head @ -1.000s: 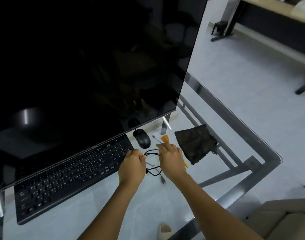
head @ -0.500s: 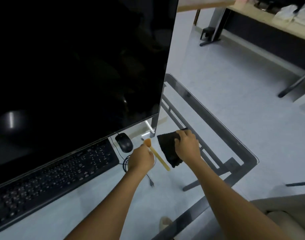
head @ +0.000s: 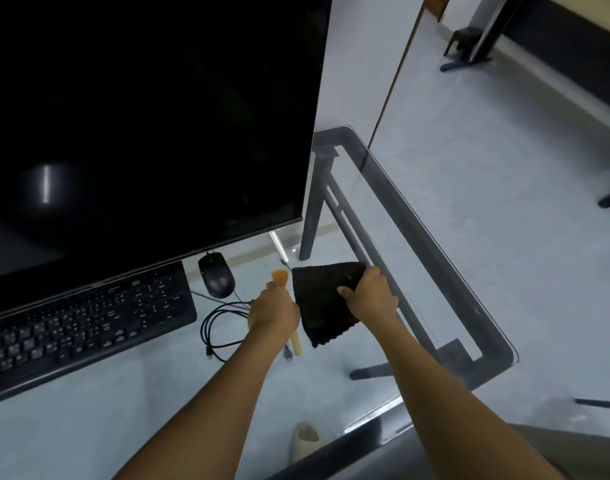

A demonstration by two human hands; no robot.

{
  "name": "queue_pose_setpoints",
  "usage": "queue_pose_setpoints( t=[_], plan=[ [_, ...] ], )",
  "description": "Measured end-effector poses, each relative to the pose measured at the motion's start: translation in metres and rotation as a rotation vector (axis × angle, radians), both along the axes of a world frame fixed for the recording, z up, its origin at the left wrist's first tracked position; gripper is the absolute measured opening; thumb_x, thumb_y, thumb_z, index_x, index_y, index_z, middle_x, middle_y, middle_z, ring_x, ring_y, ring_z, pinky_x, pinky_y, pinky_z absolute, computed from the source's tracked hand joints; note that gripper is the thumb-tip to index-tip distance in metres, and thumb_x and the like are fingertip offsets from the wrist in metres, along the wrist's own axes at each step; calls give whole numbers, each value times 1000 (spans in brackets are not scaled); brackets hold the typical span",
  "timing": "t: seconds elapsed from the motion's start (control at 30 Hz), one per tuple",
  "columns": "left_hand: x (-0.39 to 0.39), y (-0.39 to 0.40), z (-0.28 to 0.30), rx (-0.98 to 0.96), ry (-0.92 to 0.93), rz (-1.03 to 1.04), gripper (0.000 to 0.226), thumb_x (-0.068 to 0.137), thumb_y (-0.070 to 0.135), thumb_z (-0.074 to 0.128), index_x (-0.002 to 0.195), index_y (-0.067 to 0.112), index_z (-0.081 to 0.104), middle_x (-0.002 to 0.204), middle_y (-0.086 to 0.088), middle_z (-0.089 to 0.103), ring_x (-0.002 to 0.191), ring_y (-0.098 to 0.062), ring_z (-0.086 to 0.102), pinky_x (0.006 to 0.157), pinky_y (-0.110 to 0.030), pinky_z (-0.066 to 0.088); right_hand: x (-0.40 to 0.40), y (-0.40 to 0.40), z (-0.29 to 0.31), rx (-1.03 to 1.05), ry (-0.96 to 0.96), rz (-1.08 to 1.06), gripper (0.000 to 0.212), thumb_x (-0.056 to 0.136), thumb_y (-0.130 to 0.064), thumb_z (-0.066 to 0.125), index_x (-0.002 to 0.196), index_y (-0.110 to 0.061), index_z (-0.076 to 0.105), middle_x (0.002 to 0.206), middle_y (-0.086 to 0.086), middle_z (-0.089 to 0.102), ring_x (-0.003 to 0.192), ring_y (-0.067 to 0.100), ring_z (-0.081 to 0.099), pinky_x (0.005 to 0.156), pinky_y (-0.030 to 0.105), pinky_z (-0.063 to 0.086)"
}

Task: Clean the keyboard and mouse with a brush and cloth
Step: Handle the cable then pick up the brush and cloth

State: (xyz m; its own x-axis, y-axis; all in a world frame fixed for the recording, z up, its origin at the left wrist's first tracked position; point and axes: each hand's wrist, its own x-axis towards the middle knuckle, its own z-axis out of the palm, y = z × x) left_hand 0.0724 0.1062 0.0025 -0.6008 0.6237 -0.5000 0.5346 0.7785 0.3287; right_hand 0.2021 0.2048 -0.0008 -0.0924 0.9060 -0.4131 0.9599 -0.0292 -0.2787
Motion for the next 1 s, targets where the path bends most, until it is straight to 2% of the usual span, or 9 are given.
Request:
queue_pose_setpoints(
  t=[0.13,0.2,0.33,0.5,0.63,0.73,0.8,0.9,1.0],
  plan=[
    [4,2,-2,22,-9,51,33,92,26,53,117,7,45,107,-11,62,94,-28,62,66,-32,47,0,12,6,-183,172,-101,63,84,-33,70,132,-5,41,122,14,58,104,32,61,87,43,54],
    [5,2,-1,30,10,49,28,92,28,51,112,8,48,104,-9,63,90,-26,62,63,-31,46,1,16,12,-235,274,-106,50,88,-29,66,127,-5,47,117,12,59,93,26,58,78,35,52],
    [11,6,14,85,27,5,20,92,30,44,99,13,52,93,-5,62,81,-22,60,66,-31,48,4,19,32,-238,417,42,38,95,-25,56,129,-9,47,119,10,59,109,28,57,94,39,51],
    [24,23,55,248,-110,53,21,91,31,45,96,12,53,91,-8,62,78,-25,63,61,-32,49,9,33,78,-59,346,278,20,97,-20,49,114,-10,55,102,9,62,100,28,60,77,27,43],
    [20,43,115,436,-249,60,14,90,27,48,90,15,55,80,-6,63,59,-21,65,49,-29,55,3,44,151,126,355,314,10,98,-20,48,105,-15,54,87,0,56,86,24,57,65,25,39],
    [17,54,176,562,-275,-14,19,89,27,51,79,12,56,75,-9,65,60,-24,67,57,-37,59,3,53,217,268,358,316,10,98,-20,47,104,-16,53,89,0,55,85,22,54,70,27,38],
    [17,63,221,623,-287,-75,23,88,28,51,78,9,59,70,-12,67,58,-26,67,61,-41,59,4,62,263,362,336,327,8,97,-20,48,100,-15,53,83,-2,53,84,22,53,62,26,36],
    [7,76,300,742,-286,-125,24,89,26,51,78,7,61,60,-11,67,45,-19,64,57,-34,59,1,78,341,501,358,336,7,96,-22,50,92,-16,50,82,3,56,80,24,54,54,27,34],
    [-11,90,365,861,-250,-112,22,90,23,54,76,6,60,57,-9,63,40,-15,61,45,-27,51,-10,90,409,583,465,363,10,96,-22,51,98,-13,54,95,10,62,83,25,57,61,33,45]
  ],
)
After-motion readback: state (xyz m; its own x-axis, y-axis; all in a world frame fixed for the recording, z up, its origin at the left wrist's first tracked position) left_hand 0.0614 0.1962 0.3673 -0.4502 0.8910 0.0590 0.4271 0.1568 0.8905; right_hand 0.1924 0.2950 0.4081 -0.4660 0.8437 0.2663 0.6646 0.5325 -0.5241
